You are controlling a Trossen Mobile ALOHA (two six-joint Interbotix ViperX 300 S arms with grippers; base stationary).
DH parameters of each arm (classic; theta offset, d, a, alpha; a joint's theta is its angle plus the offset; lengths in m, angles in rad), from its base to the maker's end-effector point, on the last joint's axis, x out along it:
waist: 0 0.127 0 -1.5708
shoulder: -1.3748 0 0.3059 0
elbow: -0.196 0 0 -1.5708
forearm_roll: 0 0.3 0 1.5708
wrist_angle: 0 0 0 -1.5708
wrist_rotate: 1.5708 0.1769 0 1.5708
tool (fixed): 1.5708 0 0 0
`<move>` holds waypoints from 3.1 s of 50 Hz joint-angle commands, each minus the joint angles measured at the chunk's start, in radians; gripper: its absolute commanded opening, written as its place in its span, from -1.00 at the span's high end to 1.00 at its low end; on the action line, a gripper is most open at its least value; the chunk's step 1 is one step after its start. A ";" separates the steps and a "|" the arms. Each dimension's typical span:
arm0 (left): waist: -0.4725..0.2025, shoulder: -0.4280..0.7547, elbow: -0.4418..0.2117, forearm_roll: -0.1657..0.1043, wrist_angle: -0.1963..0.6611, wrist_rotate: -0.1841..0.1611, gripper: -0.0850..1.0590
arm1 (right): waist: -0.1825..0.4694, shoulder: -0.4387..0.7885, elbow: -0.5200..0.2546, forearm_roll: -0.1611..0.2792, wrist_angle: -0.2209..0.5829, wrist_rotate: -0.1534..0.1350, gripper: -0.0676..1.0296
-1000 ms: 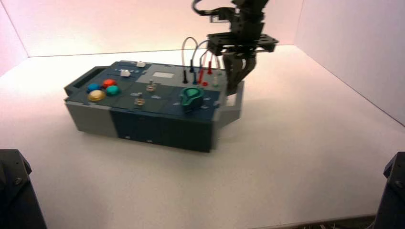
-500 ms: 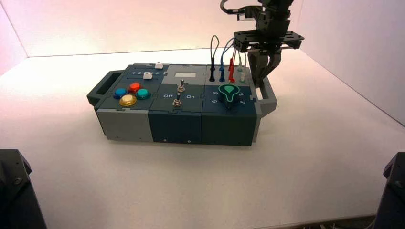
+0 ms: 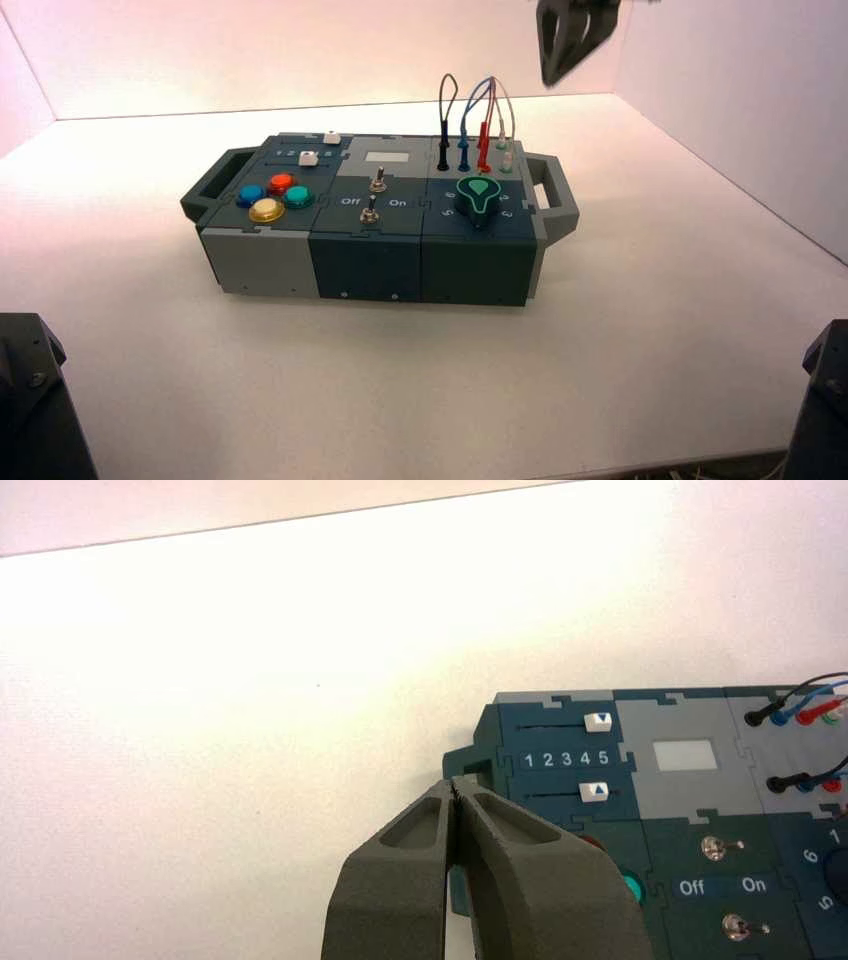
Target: Flip the bottom switch off with the right gripper.
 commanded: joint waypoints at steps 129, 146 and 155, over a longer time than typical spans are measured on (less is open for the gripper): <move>-0.222 0.885 -0.316 0.015 0.020 0.048 0.91 | 0.446 0.267 -0.025 0.219 -0.170 -0.018 0.92; -0.222 0.887 -0.316 0.015 0.020 0.046 0.91 | 0.445 0.293 -0.044 0.202 -0.172 -0.025 0.92; -0.222 0.888 -0.314 0.014 0.020 0.048 0.91 | 0.442 0.293 -0.051 0.189 -0.163 -0.025 0.92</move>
